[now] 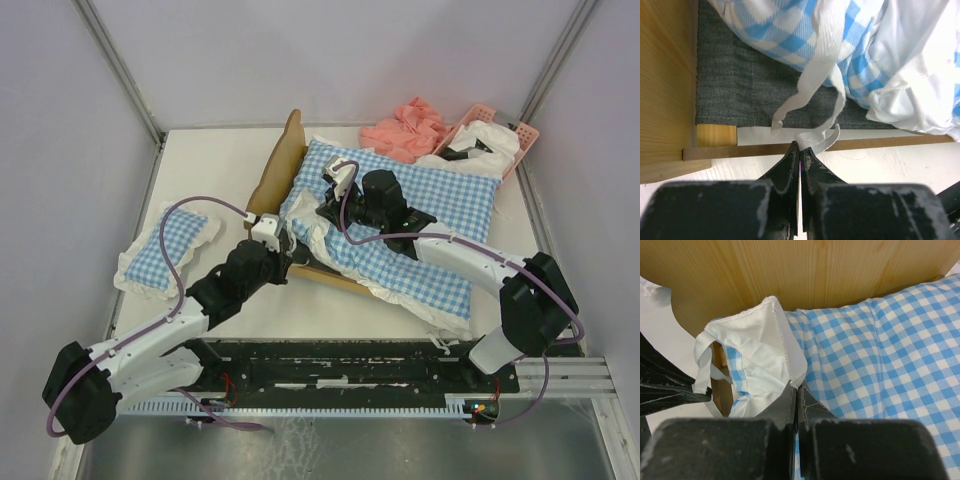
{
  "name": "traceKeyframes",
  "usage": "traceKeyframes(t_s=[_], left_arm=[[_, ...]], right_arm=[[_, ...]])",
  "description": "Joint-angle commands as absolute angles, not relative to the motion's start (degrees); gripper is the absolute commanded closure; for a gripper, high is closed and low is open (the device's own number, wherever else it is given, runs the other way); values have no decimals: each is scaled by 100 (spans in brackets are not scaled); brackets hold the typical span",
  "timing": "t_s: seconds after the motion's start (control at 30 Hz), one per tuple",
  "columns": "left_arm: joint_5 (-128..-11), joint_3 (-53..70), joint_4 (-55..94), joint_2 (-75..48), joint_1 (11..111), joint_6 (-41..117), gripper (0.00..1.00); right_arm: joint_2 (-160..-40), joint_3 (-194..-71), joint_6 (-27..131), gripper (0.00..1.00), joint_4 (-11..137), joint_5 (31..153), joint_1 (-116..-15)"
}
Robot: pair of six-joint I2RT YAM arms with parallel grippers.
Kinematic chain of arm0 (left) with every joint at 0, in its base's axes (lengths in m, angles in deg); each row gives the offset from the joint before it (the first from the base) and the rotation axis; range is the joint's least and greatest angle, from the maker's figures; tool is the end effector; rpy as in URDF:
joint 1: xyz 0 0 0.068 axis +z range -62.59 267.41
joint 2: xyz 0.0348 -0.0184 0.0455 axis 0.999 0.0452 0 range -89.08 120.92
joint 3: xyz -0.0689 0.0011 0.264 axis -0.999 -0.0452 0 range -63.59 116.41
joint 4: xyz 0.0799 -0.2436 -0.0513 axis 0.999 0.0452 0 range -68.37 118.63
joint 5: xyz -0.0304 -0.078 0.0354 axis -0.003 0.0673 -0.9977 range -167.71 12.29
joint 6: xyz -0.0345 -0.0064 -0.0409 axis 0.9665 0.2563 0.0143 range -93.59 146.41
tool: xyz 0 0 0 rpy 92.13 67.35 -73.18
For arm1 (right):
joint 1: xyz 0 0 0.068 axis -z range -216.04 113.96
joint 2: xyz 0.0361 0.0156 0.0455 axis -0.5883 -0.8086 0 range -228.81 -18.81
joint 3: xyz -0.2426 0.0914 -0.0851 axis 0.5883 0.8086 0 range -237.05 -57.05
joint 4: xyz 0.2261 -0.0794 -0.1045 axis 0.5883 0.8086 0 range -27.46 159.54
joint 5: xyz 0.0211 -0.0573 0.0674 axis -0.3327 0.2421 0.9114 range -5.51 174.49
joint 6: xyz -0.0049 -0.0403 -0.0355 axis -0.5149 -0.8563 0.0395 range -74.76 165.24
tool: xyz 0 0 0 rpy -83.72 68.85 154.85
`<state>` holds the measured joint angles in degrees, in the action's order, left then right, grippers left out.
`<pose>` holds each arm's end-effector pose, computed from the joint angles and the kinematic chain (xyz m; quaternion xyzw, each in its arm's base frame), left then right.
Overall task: Set up the pet bed
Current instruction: Cross the ropes on the bed frame.
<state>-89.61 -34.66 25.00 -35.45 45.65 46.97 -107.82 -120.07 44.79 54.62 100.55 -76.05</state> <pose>0.1594 -0.1324 0.2270 0.1045 0.8481 -0.1887 0.4839 0.2732 0.2421 0.2905 -0.3541 0.7236 0.3032 0.5089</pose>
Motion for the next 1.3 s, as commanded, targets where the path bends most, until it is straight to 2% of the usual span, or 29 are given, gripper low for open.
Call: traceKeyframes(t_s=[0.0,0.3,0.6,1.0,1.27], left_arm=[[-8833,-3104,2532,-3634,4557,4742,97],[-8686,-3169,3271,-4071,4577,5083,97],[-8631,-2730,4870,-4331,4628,5576,97],[-9353,-3071,4825,-4100,4638,6389,97],[-10029,-3387,4593,-4349,4641,6684,97]], right_arm=[[-10725,-12297,4436,98,5436,10014,-7584],[-10753,-12205,4400,98,5492,10206,-7606],[-10945,-12220,4125,98,5587,10781,-7711],[-11079,-12525,3715,82,6340,10618,-8047],[-11018,-12561,3741,60,6622,10242,-8157]])
